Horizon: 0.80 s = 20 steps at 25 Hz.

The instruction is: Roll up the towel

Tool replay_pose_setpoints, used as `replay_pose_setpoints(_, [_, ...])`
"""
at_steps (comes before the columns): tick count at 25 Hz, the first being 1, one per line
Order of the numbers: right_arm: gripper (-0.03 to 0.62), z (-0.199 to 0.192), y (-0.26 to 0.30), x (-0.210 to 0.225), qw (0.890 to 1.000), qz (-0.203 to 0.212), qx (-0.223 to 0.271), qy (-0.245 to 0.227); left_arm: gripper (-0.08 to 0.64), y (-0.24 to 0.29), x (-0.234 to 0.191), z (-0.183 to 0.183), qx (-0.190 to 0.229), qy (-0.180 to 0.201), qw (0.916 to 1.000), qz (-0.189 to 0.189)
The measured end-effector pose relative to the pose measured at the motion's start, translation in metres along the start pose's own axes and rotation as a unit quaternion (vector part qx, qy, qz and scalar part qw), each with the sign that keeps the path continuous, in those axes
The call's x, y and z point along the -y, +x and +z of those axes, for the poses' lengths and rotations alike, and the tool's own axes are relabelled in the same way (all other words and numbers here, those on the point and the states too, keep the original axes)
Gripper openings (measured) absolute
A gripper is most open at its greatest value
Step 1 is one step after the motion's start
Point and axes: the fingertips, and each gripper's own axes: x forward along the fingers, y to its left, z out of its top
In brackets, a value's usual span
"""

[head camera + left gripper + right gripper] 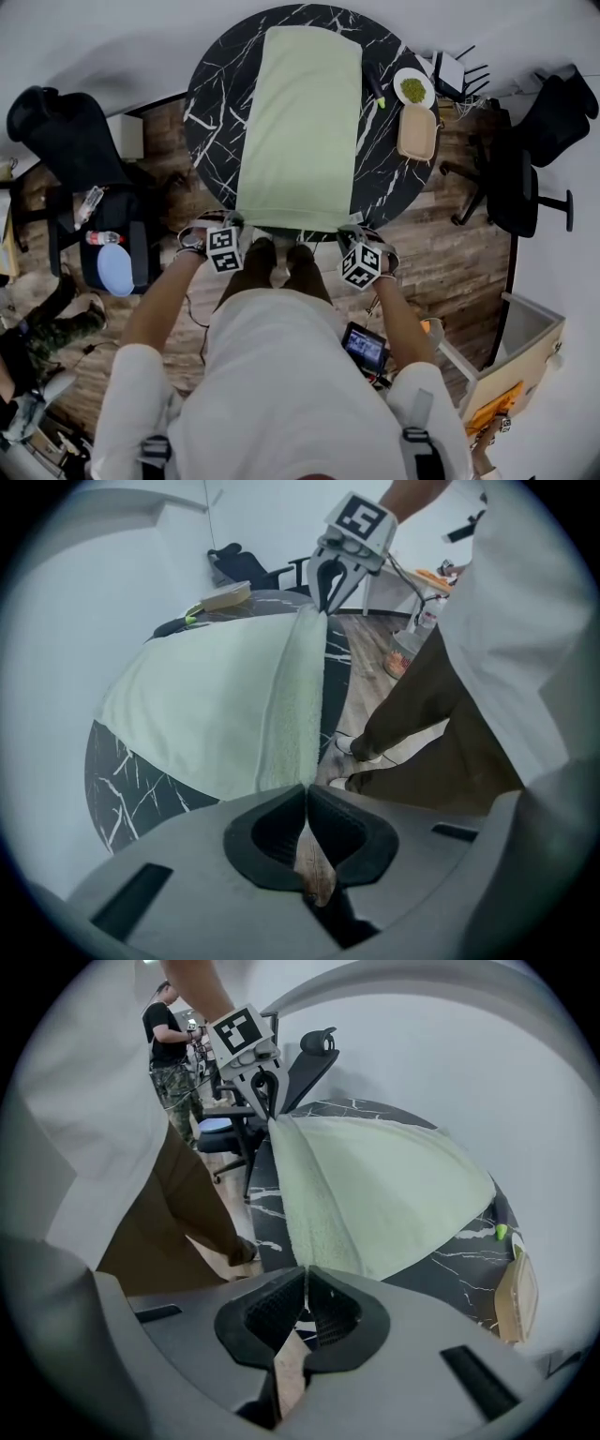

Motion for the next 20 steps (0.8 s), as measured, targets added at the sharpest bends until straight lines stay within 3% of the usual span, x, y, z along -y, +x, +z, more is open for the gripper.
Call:
replay_pose_setpoints(8, [0.005, -0.012, -0.026, -0.047, 0.998, 0.068, 0.000, -0.005, 0.009, -0.014, 0.057, 0.001, 0.010, 0.011, 0.9981, -0.059])
replay_pose_setpoints(20, [0.006, 0.017, -0.026, 0.031, 0.997, 0.055, 0.019, 0.048, 0.009, -0.020, -0.011, 0.011, -0.009, -0.015, 0.9983, -0.056])
